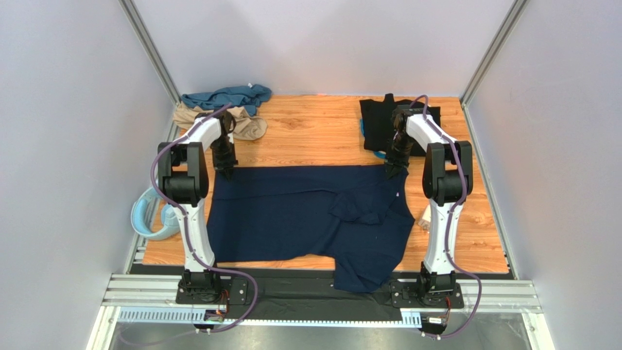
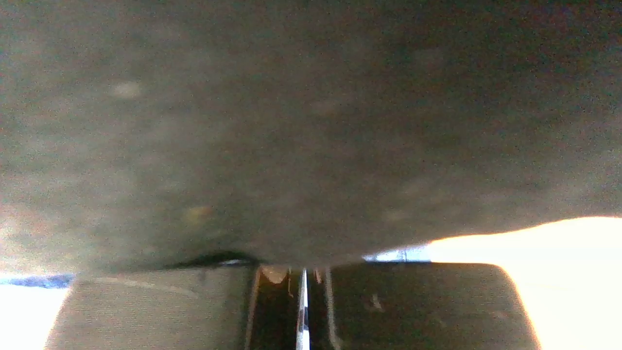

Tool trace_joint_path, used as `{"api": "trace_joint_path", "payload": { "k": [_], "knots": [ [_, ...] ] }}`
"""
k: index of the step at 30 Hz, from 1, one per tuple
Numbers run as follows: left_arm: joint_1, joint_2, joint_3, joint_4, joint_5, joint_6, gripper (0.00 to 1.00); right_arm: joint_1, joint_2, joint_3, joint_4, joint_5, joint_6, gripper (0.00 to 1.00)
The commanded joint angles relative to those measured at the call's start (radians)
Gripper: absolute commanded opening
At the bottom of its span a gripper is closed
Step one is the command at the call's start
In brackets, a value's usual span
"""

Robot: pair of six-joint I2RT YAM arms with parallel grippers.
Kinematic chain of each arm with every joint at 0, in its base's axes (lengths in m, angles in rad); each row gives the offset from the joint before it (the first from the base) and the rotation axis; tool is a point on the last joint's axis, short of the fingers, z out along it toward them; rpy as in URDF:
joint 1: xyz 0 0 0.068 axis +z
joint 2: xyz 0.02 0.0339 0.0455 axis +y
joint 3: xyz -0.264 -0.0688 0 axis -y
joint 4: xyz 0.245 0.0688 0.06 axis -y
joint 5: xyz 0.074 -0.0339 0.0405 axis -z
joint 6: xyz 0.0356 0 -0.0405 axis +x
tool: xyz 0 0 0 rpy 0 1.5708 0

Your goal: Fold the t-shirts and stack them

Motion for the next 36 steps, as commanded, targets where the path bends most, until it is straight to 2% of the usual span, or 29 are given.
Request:
{"api": "trace_joint_path", "payload": {
  "k": [1,10,14,15,17,19,20,21,26,28,31,34,36],
  "knots": [
    [0.004,0.039,0.085,-0.008,0.024,0.018,0.00,-0.026,0.027,0.036,-0.010,0.063,0.013,0.00],
    [0.001,0.147,0.253,-0.042,-0.005,0.026,0.00,-0.029,0.110,0.200,-0.036,0.030,0.036,0.00],
    [0.000,0.142,0.298,-0.033,0.014,0.029,0.00,-0.029,0.086,0.235,-0.025,-0.025,0.038,0.00],
    [-0.002,0.133,0.297,-0.028,0.018,0.024,0.01,-0.029,0.066,0.232,-0.019,-0.052,0.038,0.01],
    [-0.009,0.066,0.263,-0.010,0.024,0.008,0.10,-0.027,-0.017,0.216,0.007,-0.074,0.026,0.03],
    [-0.029,-0.042,0.206,0.013,0.005,-0.014,0.21,-0.026,-0.106,0.161,0.042,-0.095,0.010,0.07],
    [-0.039,-0.086,0.185,0.042,0.003,-0.029,0.29,-0.024,-0.199,0.135,0.077,-0.088,0.004,0.09],
    [-0.048,-0.127,0.163,0.053,0.004,-0.040,0.31,-0.024,-0.248,0.095,0.088,-0.086,-0.003,0.13],
    [-0.150,-0.338,0.067,0.069,0.060,-0.101,0.32,-0.017,-0.431,-0.049,0.045,-0.199,0.001,0.16],
    [-0.213,-0.400,-0.001,0.070,0.060,-0.127,0.32,0.002,-0.508,-0.170,0.030,-0.236,0.013,0.17],
    [-0.273,-0.483,-0.123,0.098,0.093,-0.163,0.32,0.077,-0.610,-0.322,-0.010,-0.247,0.004,0.21],
    [-0.302,-0.555,-0.244,0.130,0.138,-0.177,0.32,0.213,-0.695,-0.408,-0.084,-0.233,0.012,0.24],
    [-0.313,-0.583,-0.289,0.130,0.144,-0.174,0.32,0.261,-0.733,-0.490,-0.136,-0.249,0.030,0.25]
  ]
}}
